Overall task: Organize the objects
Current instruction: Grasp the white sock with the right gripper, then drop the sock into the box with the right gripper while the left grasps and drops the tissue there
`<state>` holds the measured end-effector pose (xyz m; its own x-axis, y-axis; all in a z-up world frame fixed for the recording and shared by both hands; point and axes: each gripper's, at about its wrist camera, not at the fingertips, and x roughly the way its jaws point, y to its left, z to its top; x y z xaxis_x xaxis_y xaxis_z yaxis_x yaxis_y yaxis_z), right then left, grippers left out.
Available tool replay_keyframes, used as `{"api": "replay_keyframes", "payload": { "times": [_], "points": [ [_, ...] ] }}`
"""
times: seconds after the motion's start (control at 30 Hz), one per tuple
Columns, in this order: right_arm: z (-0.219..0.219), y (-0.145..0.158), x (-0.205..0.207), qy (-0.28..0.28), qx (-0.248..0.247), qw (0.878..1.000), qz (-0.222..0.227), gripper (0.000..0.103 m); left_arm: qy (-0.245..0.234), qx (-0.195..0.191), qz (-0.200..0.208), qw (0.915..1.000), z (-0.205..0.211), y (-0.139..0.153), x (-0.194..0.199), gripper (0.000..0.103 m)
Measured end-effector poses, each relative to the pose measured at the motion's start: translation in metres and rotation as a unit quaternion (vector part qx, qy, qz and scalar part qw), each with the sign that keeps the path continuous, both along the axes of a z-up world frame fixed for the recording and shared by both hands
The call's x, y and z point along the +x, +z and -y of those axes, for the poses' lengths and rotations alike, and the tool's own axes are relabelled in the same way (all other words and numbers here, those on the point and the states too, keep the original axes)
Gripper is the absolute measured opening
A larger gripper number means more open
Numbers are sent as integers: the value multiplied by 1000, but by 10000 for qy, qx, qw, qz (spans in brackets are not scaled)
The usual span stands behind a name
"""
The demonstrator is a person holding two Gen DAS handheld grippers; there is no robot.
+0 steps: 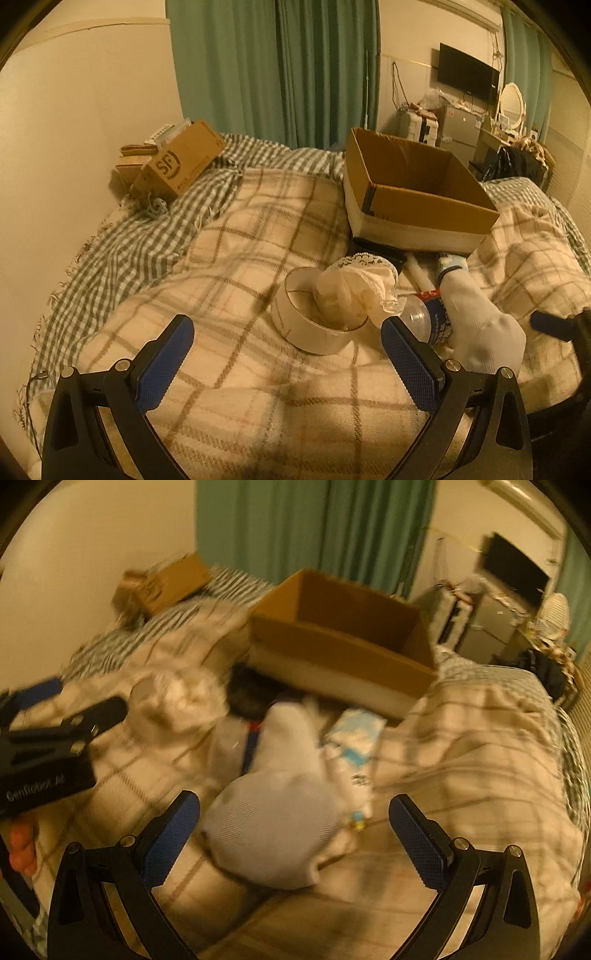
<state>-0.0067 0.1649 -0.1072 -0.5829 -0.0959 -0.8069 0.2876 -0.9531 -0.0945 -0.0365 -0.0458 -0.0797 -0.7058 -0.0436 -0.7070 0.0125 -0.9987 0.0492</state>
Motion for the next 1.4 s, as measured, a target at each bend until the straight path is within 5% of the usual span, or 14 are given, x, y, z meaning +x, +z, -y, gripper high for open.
{"api": "replay_keyframes", "payload": {
  "times": [0.13,0.3,0.5,0.7,0.83,0.9,0.97,1.23,1.4],
  "points": [
    [4,-18,-7,145,-20,9988,471,84,-31,39,17,10000,0,1,0,103],
    [-2,-4,3,144,-178,9995,213,67,-150,18,-1,9999,-6,9,2,103],
    [-23,45,7,-44,-274,9984,-495,66,-409,-257,-196,9986,-26,29,-15,103],
    [-47,63,-12,-373,-340,9960,-744,66,-506,-476,240,9973,-44,-3,-52,101],
    [-55,47,-24,-414,-431,9968,-522,66,-748,-431,524,9949,-53,-20,-61,74],
    [-57,41,-26,-415,-450,9972,-430,66,-851,-317,610,9940,-54,-23,-62,43],
    [-59,39,-23,-422,-463,9972,-403,66,-941,-218,637,9933,-54,-23,-60,28],
    [-63,62,-5,-426,-491,9951,-739,66,-1136,-86,118,9934,-59,22,-37,20],
    [-64,103,0,-295,-390,9918,-1181,66,-1264,-56,-281,9916,-65,68,-35,20]
  ]
}}
